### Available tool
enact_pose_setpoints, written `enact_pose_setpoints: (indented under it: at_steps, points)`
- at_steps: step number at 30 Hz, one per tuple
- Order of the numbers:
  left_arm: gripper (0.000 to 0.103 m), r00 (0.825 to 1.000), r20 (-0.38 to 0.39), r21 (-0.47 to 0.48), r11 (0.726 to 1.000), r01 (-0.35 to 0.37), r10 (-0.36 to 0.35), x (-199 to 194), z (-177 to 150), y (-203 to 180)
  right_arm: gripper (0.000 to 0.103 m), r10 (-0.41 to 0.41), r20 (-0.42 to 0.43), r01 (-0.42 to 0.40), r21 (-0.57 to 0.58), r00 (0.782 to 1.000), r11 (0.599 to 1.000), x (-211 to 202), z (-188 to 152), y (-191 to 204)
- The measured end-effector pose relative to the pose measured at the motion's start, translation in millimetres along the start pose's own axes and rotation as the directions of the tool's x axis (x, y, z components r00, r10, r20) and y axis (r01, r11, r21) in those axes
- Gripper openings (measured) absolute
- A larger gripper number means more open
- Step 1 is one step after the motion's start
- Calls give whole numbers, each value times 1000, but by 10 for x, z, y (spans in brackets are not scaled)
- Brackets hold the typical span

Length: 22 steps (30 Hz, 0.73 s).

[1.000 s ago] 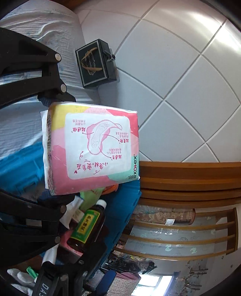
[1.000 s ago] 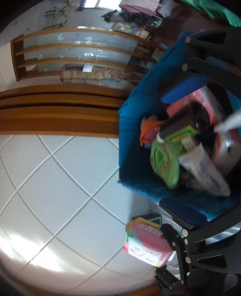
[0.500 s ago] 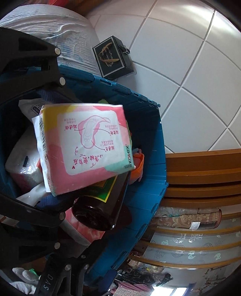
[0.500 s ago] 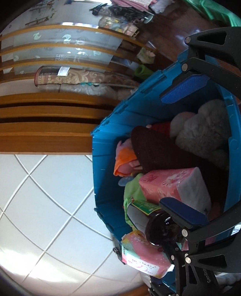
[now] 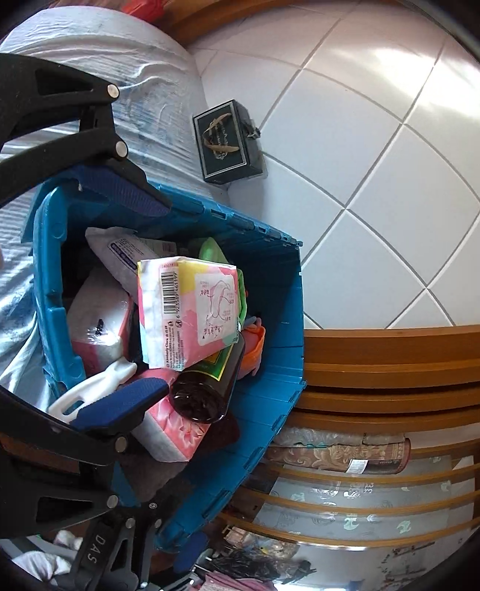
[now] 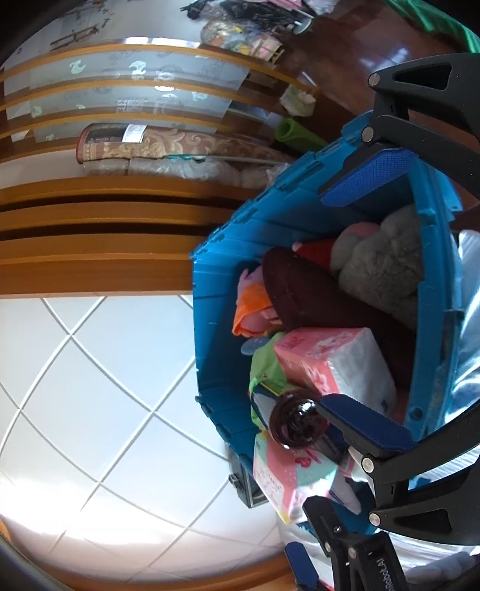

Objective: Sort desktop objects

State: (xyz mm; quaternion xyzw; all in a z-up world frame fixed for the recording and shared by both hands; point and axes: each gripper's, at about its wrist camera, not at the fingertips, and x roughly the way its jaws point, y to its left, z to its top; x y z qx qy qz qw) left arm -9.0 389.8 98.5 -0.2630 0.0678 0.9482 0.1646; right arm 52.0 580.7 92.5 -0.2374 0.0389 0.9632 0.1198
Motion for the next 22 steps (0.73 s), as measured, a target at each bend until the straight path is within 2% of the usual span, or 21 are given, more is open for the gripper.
enact_pose_setpoints:
  at_steps: [2,6,13,22]
  points:
    - [90,1000,14,13,1000,-21,20,-86,-45,-26,103,-3,-1,3,-5,1000,1000,-59,-28,2]
    - [90,1000,1,-13,999,30,-30,-196,-102,-49,103,-14,-14,14,-18,1000,1000,-127,-67,16]
    - [90,1000,-9,-25,999,28,-28,-311,-164,-107,103,1,10,0,-56,1000,998,-327,-150,48]
    - [90,1000,4,-37,999,31,-31,-409,-211,-184,103,2,5,-1,-42,1000,999,-380,-181,-60]
